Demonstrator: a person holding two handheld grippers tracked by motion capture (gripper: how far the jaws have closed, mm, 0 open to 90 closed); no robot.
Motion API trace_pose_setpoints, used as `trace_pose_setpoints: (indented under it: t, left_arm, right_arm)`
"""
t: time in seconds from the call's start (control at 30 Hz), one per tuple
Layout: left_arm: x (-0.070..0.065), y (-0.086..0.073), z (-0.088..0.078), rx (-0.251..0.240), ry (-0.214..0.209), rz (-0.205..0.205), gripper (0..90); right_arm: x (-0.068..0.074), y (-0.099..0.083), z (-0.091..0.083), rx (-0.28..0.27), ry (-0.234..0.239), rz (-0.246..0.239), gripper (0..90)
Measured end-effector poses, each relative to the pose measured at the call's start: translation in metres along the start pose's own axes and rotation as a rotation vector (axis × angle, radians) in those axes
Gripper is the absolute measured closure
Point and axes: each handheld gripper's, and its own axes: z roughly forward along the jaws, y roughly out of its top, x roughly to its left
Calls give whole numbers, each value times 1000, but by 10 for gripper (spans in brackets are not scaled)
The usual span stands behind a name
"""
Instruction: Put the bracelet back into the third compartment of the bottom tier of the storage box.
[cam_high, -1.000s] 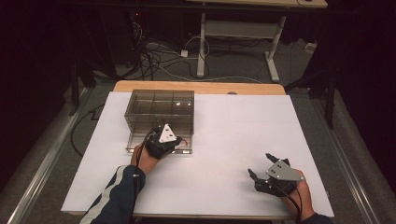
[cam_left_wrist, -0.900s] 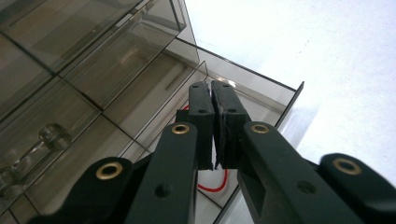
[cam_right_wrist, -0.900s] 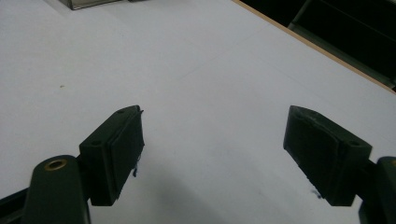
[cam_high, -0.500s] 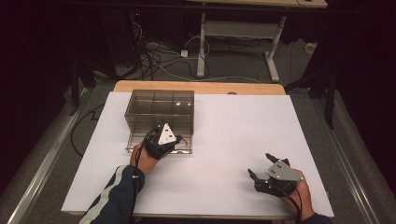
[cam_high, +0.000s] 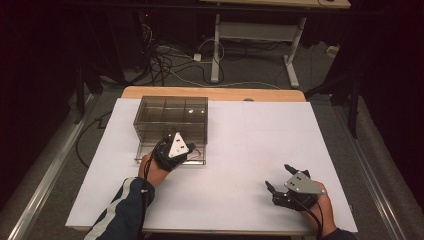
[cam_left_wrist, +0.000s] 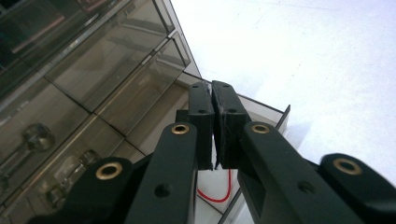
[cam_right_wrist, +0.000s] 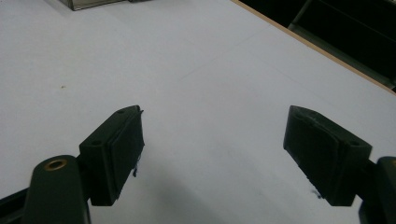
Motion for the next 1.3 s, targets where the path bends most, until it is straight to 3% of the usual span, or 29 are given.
trace_pose_setpoints:
  t: [0.83,1.1,1.3]
  left_arm:
    - [-6,8,-13,-48,24,49,803]
    - [-8,10,-17,-70,34,59,736]
    - [-11,13,-18,-89,35,76,551]
  right_arm:
    - [0,0,0,2,2,2,208]
    - [0,0,0,1,2,1,208]
    - [0,0,0,3,3,2,208]
